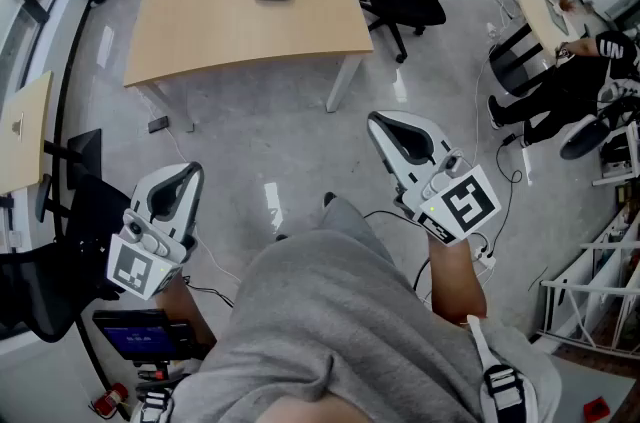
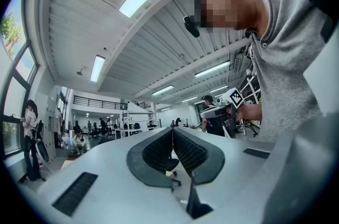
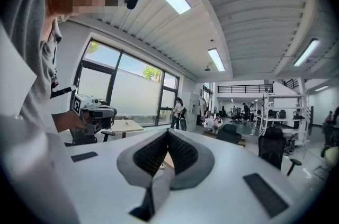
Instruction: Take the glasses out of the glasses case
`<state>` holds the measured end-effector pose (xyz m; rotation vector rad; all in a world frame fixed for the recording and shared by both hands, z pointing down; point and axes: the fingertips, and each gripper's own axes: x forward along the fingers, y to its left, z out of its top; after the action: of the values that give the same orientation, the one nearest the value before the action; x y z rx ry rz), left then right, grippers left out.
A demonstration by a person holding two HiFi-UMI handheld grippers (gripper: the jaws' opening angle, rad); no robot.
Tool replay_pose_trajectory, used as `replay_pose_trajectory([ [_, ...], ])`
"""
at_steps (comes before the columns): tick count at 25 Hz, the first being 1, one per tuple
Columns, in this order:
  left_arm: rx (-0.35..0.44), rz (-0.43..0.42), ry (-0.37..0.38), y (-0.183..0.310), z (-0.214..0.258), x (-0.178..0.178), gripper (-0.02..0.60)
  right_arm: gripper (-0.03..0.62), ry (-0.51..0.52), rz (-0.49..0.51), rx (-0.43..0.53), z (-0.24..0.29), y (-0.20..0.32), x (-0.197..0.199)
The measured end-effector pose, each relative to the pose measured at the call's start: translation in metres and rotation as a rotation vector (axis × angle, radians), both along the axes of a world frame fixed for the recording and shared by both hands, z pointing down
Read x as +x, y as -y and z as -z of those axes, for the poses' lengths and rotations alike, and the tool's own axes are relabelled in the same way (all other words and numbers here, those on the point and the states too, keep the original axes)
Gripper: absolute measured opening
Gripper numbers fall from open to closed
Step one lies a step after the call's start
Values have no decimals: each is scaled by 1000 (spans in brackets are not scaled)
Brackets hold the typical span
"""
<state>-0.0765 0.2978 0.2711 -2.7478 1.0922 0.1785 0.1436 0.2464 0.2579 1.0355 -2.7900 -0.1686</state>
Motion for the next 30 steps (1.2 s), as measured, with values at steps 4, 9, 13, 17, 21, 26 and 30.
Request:
replay_pose_trajectory([
  [4, 3, 0, -9, -2, 0, -3, 6, 8, -5, 6, -3, -1, -1, -6],
  [9, 0, -11, 7, -6, -7, 1, 6, 8, 5, 18, -12, -9, -1, -13],
  [13, 6, 6, -3, -6, -7, -7, 6, 8, -2, 25, -15, -11, -4, -18],
  [17, 7, -7, -2, -8, -9, -4, 6, 8, -3, 21, -19, -13, -5, -18],
  [21, -3, -12, -9, -9, -12, -2, 6, 8, -2, 14, -26, -15, -9, -16],
  [26, -4, -16, -15, -9, -15, -2, 6, 8, 4, 14, -47, -18, -10, -16],
  [30, -16, -17, -17, -9, -17, -1, 6, 8, 71, 14, -73, -15, -4, -15],
])
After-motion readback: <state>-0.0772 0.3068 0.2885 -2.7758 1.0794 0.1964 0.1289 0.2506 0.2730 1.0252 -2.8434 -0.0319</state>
